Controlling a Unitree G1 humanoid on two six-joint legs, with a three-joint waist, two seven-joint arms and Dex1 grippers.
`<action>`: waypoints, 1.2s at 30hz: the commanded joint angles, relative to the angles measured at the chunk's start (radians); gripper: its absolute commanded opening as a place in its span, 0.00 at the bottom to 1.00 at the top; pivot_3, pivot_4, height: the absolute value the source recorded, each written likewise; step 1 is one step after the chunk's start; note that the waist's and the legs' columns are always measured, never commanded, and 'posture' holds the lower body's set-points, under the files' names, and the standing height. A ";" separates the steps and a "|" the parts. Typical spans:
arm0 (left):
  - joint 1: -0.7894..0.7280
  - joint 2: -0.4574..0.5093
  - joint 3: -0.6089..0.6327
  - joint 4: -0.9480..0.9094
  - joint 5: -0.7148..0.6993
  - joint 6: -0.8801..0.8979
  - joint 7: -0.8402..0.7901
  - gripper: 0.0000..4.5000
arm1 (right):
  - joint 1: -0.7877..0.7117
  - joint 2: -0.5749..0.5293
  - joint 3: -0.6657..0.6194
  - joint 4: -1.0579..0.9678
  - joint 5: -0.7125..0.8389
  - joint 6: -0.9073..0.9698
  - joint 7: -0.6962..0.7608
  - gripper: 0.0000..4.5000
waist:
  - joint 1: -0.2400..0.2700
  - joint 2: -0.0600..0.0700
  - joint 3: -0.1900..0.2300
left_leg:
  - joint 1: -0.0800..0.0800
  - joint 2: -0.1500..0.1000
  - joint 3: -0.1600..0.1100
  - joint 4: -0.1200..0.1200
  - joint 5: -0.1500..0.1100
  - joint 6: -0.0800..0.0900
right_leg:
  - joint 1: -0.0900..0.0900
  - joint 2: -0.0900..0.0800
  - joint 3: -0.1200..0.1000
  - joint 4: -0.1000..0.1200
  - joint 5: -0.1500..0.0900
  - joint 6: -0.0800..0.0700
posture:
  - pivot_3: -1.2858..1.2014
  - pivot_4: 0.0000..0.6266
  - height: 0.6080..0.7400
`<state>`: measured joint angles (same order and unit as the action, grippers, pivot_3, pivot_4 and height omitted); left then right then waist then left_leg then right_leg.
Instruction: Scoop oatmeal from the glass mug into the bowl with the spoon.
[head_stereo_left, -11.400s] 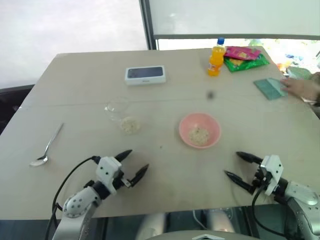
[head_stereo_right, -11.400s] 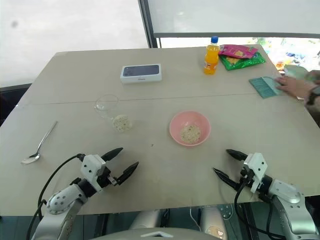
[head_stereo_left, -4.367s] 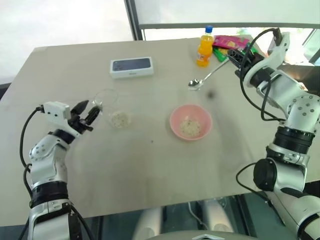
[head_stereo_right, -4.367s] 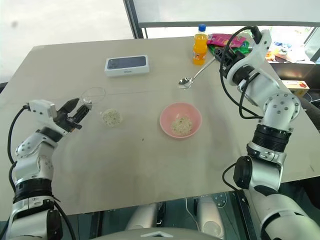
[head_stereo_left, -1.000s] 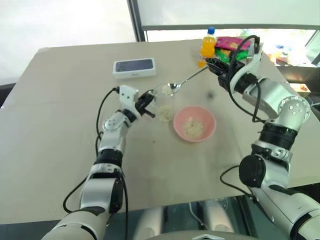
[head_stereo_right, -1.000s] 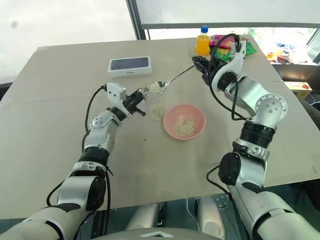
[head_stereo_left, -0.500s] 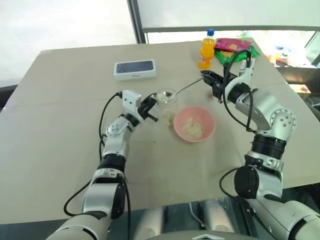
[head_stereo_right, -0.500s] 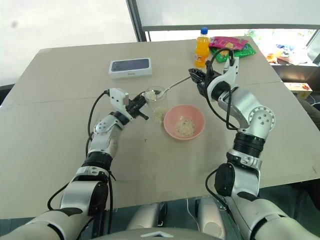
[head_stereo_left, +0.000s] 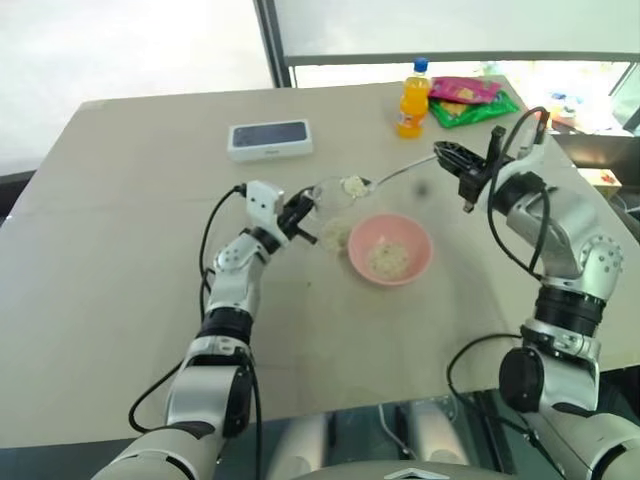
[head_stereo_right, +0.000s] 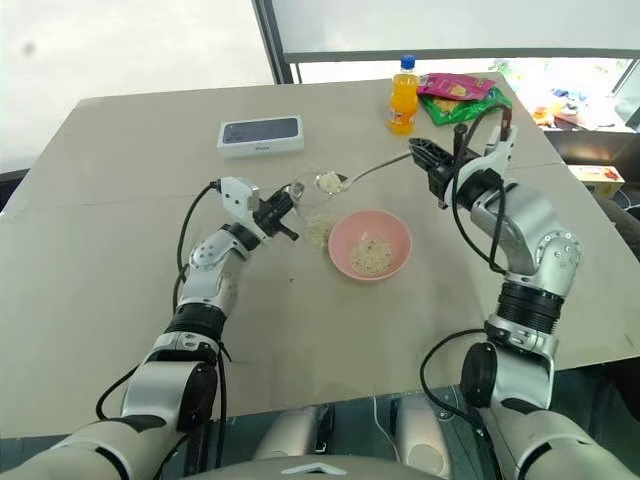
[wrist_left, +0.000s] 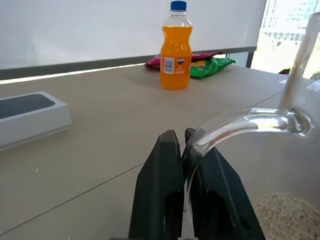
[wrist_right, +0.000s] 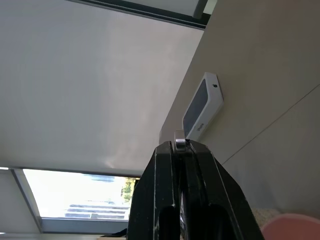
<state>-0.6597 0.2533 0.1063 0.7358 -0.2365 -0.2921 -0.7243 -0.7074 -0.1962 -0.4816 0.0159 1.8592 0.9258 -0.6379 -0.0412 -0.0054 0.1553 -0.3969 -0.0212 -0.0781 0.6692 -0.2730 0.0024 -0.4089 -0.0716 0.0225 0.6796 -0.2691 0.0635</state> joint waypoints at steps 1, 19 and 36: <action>0.032 0.010 -0.041 0.057 0.052 0.011 -0.021 0.01 | 0.034 -0.039 0.022 -0.094 0.095 -0.036 0.009 0.00 | 0.000 0.000 0.000 | 0.000 0.000 0.000 0.000 0.000 0.000 | 0.000 0.000 0.000 0.000 0.000 0.000 | 0.52 0.24 1.00; 0.011 0.014 -0.049 0.102 0.057 0.001 -0.039 0.01 | 0.071 -0.383 0.306 -0.191 -0.317 0.040 0.345 0.00 | 0.000 0.001 -0.001 | 0.003 0.001 0.001 0.000 0.000 0.001 | 0.004 0.001 0.000 -0.001 0.000 0.000 | 0.52 0.24 1.00; 0.031 0.005 -0.054 0.084 0.059 0.003 -0.037 0.01 | -0.089 -0.586 0.660 -0.431 -1.093 -0.061 0.997 0.00 | 0.003 0.000 -0.001 | 0.003 0.000 -0.005 0.000 0.000 0.001 | 0.004 0.000 -0.004 -0.003 0.000 0.001 | 0.52 0.24 1.00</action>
<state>-0.6714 0.2598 0.1025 0.7764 -0.2368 -0.3108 -0.7501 -0.7613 -0.7705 0.1957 -0.3751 0.8091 0.8933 0.3273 -0.0377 -0.0053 0.1542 -0.3943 -0.0212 -0.0829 0.6697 -0.2734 0.0031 -0.4046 -0.0712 0.0187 0.6766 -0.2692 0.0641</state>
